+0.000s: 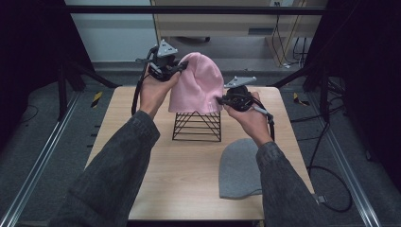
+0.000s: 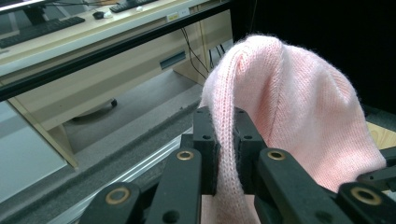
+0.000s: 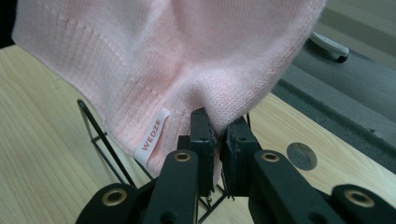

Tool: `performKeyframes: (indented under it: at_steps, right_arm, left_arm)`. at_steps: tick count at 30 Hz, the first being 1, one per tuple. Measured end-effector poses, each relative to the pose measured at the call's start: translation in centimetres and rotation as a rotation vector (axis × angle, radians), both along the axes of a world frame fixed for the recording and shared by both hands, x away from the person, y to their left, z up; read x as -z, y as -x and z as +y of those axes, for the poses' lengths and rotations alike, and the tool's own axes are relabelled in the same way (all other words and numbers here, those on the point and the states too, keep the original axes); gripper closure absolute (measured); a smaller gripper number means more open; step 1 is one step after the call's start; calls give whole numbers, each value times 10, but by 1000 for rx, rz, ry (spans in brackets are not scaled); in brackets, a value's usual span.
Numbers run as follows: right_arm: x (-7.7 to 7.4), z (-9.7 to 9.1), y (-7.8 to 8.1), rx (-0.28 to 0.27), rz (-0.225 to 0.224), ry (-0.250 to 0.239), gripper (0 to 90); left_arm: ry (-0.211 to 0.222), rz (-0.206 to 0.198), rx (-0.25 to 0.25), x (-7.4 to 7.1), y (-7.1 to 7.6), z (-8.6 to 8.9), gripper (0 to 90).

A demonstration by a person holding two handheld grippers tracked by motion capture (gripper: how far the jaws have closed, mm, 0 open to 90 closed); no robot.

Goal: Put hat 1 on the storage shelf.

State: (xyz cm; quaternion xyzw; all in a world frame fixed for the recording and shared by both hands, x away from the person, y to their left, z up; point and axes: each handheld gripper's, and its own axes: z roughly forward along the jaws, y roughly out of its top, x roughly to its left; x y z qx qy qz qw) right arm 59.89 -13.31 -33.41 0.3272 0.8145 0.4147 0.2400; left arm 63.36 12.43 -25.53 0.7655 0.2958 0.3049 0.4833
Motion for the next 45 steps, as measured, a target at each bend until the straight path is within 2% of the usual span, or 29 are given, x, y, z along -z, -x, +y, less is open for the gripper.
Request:
performKeyframes:
  at_steps: [1, 9, 16, 27, 45]
  right_arm:
    - [1, 0, 1, 3, 2, -1, 839]
    - [13, -4, 8, 8, 6, 10, 838]
    - [23, -1, 12, 2, 11, 9, 838]
    - [37, 2, 18, -11, 32, 32, 837]
    - [63, -1, 17, 27, 89, 53, 836]
  left_arm:
    - [13, -1, 0, 1, 1, -1, 827]
    - [-3, -11, 14, 9, 13, -6, 826]
    - [3, -17, 19, 13, 20, -4, 826]
    - [5, -6, 37, 27, 29, 0, 825]
    - [-10, 22, 58, 53, 40, 1, 823]
